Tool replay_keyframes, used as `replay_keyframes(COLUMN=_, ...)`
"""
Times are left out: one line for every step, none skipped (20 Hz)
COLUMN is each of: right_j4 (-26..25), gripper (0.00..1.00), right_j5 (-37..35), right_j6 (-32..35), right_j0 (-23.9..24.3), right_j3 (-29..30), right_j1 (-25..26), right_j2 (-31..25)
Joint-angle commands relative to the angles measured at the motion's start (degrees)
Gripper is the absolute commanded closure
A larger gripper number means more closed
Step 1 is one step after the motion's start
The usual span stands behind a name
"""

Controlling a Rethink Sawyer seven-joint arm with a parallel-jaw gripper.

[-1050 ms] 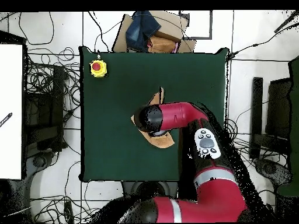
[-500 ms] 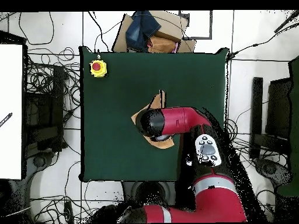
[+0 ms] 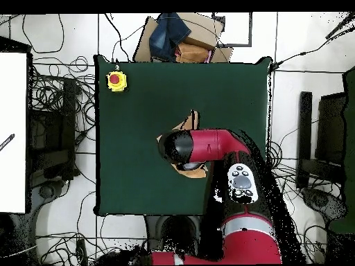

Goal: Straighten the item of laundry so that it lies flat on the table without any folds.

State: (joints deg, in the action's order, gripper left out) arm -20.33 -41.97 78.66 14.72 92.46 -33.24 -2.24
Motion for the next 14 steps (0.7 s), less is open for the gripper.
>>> replay_keyframes(right_j4=3.25, gripper=1.00, right_j5=-7.38, right_j6=12.90, right_j0=-2.47, right_j3=1.34, right_j1=-0.39, right_j2=2.14)
replay_keyframes(right_j4=3.05, gripper=1.00, right_j5=-6.51, right_j6=12.96, right_j0=-2.52, right_j3=1.48, right_j1=-0.13, right_j2=2.33)
replay_keyframes(right_j4=2.63, gripper=1.00, right_j5=-5.52, right_j6=12.74, right_j0=-2.51, right_j3=1.61, right_j1=0.13, right_j2=2.42)
replay_keyframes(right_j4=2.13, gripper=1.00, right_j5=-4.53, right_j6=12.77, right_j0=-2.60, right_j3=1.08, right_j1=0.96, right_j2=2.56)
replay_keyframes(right_j4=1.56, gripper=1.00, right_j5=-3.33, right_j6=12.71, right_j0=-2.65, right_j3=1.21, right_j1=1.25, right_j2=2.72)
replay_keyframes(right_j4=1.01, gripper=1.00, right_j5=-1.94, right_j6=12.77, right_j0=-2.70, right_j3=1.47, right_j1=1.52, right_j2=2.90)
replay_keyframes(right_j4=0.81, gripper=1.00, right_j5=-1.01, right_j6=12.92, right_j0=-2.66, right_j3=1.88, right_j1=1.57, right_j2=3.02)
replay_keyframes(right_j4=0.61, gripper=1.00, right_j5=-0.08, right_j6=13.06, right_j0=-2.62, right_j3=2.29, right_j1=1.62, right_j2=3.15)
replay_keyframes(right_j4=0.61, gripper=1.00, right_j5=0.51, right_j6=13.12, right_j0=-2.49, right_j3=2.75, right_j1=1.54, right_j2=3.20)
replay_keyframes(right_j4=0.62, gripper=1.00, right_j5=0.68, right_j6=12.99, right_j0=-2.41, right_j3=2.94, right_j1=1.46, right_j2=3.20)
replay_keyframes(right_j4=0.63, gripper=1.00, right_j5=0.85, right_j6=12.85, right_j0=-2.34, right_j3=3.12, right_j1=1.38, right_j2=3.21)
replay_keyframes(right_j4=0.52, gripper=1.00, right_j5=0.79, right_j6=12.76, right_j0=-2.45, right_j3=3.14, right_j1=1.30, right_j2=3.41)
replay_keyframes(right_j4=0.40, gripper=1.00, right_j5=0.73, right_j6=12.66, right_j0=-2.56, right_j3=3.15, right_j1=1.21, right_j2=3.62)
replay_keyframes(right_j4=0.37, gripper=1.00, right_j5=0.57, right_j6=12.20, right_j0=-2.39, right_j3=2.74, right_j1=1.46, right_j2=3.61)
